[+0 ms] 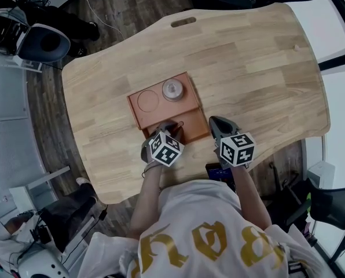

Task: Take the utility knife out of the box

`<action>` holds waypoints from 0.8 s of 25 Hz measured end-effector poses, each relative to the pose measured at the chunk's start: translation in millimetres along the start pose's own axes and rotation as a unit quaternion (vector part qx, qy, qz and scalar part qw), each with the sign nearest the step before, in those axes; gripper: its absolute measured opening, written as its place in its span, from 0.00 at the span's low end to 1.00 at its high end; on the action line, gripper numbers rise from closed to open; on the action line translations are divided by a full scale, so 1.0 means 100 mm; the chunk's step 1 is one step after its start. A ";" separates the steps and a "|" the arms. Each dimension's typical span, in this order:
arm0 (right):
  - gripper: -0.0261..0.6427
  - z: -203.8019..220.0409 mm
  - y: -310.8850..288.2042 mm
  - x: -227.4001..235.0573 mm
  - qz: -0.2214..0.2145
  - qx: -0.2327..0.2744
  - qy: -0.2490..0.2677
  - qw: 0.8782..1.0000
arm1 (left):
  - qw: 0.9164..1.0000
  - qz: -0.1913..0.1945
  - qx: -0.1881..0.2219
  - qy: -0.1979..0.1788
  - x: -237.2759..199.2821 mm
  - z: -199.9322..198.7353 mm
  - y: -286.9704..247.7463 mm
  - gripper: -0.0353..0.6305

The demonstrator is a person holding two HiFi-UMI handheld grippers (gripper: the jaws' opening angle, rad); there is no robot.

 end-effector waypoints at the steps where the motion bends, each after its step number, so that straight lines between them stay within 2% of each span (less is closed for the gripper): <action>1: 0.06 0.00 0.00 -0.02 -0.002 0.000 0.002 1.000 | 1.000 0.000 0.001 0.000 0.00 0.00 0.01 0.14; 9: 0.06 -0.04 0.02 -0.09 -0.007 0.005 0.014 1.000 | 1.000 -0.004 0.016 0.011 0.00 -0.01 0.12 0.14; 14: 0.06 -0.12 0.05 -0.17 -0.010 0.017 0.014 1.000 | 0.996 0.006 0.059 0.064 -0.07 -0.08 0.26 0.14; 20: 0.06 -0.18 0.09 -0.28 -0.014 0.024 0.029 0.999 | 0.993 0.007 0.088 0.081 -0.09 -0.14 0.39 0.14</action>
Point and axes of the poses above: the fingertips, and each gripper's own axes: y backward along the fingers, x to its right, z out of its underside, the point moved 4 cm from there along y, backward along the fingers
